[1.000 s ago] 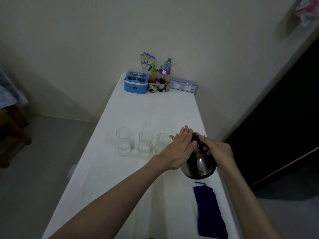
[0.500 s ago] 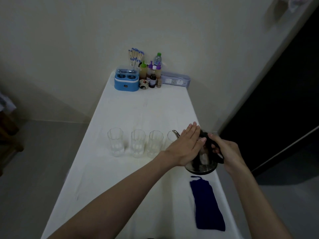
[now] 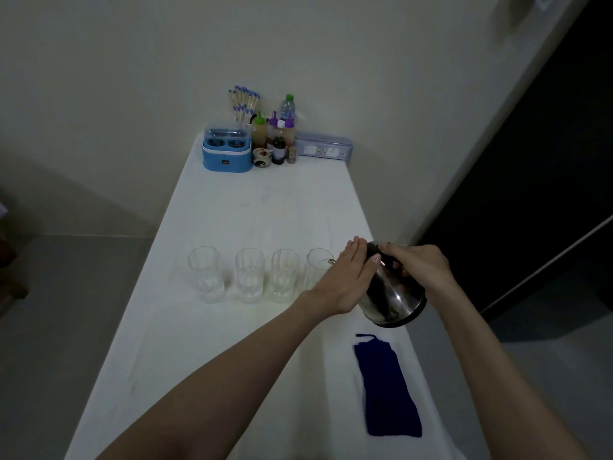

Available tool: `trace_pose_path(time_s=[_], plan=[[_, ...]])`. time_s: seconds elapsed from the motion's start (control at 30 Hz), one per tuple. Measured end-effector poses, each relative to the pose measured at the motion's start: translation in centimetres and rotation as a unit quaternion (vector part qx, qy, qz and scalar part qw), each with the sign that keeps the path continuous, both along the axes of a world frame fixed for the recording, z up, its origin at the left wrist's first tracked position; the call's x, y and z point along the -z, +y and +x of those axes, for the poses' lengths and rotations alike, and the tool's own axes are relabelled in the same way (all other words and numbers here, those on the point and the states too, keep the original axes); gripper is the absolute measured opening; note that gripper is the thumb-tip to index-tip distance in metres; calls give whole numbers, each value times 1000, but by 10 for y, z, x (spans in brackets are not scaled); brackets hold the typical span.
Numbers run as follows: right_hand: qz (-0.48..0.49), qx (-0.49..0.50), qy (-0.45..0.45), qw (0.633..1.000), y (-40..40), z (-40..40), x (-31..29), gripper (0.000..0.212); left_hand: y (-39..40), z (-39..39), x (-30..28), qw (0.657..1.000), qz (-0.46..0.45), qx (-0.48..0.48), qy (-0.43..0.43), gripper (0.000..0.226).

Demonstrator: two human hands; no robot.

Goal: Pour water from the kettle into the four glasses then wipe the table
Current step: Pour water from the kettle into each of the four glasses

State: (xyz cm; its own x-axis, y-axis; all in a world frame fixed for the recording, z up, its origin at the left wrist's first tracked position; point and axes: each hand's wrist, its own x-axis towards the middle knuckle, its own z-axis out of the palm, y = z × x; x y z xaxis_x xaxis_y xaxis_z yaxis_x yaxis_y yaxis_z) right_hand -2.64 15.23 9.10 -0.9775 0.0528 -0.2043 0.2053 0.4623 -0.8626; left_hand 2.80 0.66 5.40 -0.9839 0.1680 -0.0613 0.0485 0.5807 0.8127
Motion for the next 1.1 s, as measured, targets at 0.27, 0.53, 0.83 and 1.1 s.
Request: trace_pose_path(time_s=[0.27,0.53,0.83,1.1], plan=[[60,-28,20,998,3,-11,-13,43,14,-3,-2,996,62,-62,25,58],[82,-53,51,994,5,-17,-23,46,21,-6,-8,992,65,-90,53,57],[97,-62,51,992,3,-18,-24,47,20,-4,-5,992,77,-88,50,57],[114,-79,62,988,-3,-17,-29,46,17,-2,-5,992,76,-94,48,57]])
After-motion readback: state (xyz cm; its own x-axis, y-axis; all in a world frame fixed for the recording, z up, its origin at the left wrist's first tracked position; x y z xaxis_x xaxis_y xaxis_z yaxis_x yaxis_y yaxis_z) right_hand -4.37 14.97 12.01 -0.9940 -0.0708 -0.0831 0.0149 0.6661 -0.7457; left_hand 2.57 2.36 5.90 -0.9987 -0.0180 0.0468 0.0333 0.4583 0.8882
